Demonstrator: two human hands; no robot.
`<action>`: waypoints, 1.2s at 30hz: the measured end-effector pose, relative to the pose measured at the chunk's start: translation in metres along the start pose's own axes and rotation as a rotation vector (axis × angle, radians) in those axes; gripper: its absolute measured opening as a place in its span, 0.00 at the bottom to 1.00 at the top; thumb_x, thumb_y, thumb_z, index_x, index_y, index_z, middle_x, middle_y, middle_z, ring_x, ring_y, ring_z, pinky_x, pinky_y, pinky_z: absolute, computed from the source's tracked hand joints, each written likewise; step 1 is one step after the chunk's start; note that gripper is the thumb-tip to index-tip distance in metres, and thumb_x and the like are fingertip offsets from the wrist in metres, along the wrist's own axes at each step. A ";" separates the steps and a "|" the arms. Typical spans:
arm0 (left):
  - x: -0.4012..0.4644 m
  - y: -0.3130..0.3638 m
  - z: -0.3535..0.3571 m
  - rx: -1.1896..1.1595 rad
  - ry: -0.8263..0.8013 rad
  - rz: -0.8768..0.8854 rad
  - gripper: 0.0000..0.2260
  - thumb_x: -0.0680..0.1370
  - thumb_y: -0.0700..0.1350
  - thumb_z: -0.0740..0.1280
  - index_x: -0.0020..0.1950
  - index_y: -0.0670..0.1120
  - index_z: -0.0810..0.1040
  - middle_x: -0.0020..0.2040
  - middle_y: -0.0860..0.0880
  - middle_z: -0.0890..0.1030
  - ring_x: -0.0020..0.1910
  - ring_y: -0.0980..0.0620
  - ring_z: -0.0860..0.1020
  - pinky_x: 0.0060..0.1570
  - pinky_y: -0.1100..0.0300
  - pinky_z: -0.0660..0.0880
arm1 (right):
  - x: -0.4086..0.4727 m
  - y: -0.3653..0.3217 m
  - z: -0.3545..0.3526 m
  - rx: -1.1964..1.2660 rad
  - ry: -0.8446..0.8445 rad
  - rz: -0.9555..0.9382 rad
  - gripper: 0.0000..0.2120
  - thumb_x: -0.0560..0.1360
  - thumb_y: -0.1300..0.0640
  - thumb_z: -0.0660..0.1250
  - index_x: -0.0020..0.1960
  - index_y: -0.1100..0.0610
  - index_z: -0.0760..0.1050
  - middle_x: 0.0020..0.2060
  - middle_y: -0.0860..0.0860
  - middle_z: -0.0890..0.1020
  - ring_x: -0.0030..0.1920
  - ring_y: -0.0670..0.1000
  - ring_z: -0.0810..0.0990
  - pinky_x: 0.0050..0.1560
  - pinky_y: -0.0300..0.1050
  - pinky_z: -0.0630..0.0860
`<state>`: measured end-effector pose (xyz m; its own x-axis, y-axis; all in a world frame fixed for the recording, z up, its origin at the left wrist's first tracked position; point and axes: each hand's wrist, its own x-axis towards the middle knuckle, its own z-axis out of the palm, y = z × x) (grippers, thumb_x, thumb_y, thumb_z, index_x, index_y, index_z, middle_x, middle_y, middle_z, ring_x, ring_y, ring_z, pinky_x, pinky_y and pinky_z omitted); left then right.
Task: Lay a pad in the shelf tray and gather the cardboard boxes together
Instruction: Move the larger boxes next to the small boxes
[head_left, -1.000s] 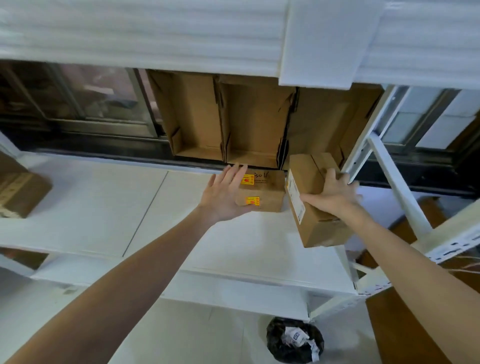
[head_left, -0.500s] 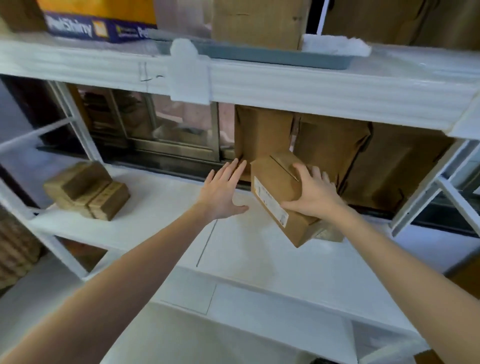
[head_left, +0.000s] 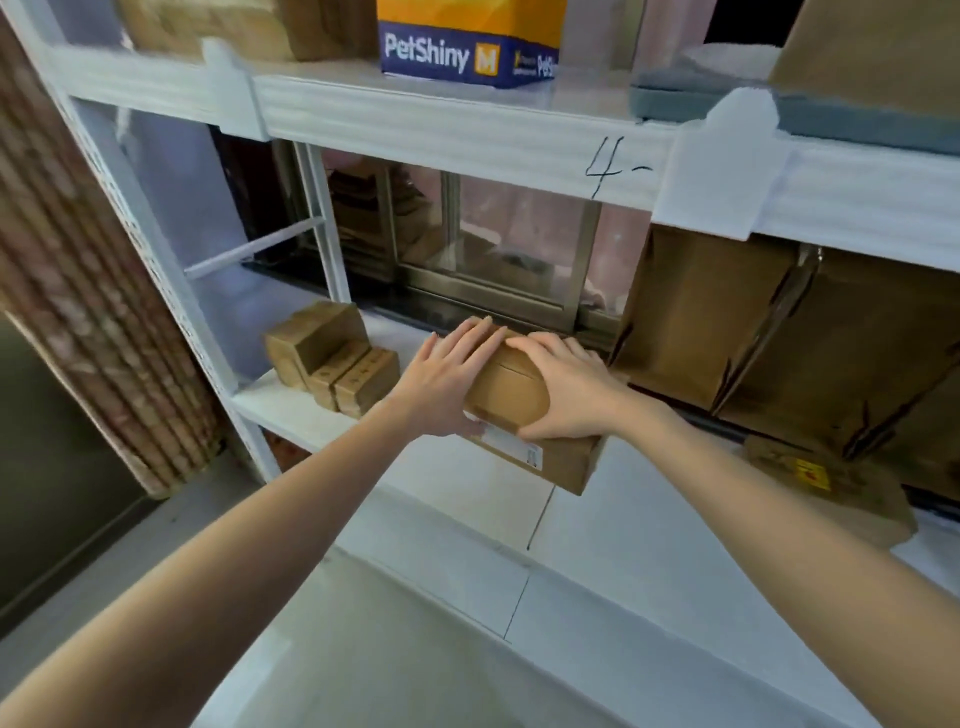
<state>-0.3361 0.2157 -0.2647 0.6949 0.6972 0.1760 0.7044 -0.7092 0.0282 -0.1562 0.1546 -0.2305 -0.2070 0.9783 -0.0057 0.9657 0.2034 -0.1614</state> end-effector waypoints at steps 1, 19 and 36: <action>0.002 -0.011 0.001 0.008 -0.016 -0.009 0.52 0.67 0.60 0.73 0.77 0.51 0.41 0.79 0.49 0.44 0.77 0.46 0.43 0.74 0.41 0.48 | 0.013 -0.004 0.003 -0.008 -0.002 -0.029 0.49 0.62 0.39 0.73 0.74 0.46 0.49 0.73 0.49 0.57 0.71 0.56 0.59 0.70 0.58 0.60; 0.114 -0.207 0.040 0.021 -0.008 -0.102 0.52 0.60 0.61 0.76 0.75 0.52 0.51 0.72 0.46 0.59 0.71 0.44 0.58 0.66 0.46 0.69 | 0.237 0.020 0.030 -0.108 -0.075 -0.064 0.55 0.62 0.37 0.72 0.75 0.48 0.41 0.74 0.53 0.53 0.73 0.60 0.53 0.70 0.65 0.52; 0.123 -0.392 0.075 -0.119 -0.050 -0.127 0.40 0.74 0.45 0.69 0.77 0.51 0.46 0.79 0.48 0.50 0.78 0.46 0.46 0.75 0.42 0.49 | 0.373 -0.024 0.089 0.041 0.003 0.303 0.48 0.64 0.47 0.75 0.74 0.49 0.51 0.70 0.58 0.56 0.70 0.63 0.54 0.66 0.59 0.63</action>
<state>-0.5157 0.5870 -0.3281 0.6097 0.7844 0.1144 0.7672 -0.6202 0.1635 -0.2701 0.5111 -0.3165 0.0902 0.9943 -0.0566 0.9761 -0.0995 -0.1930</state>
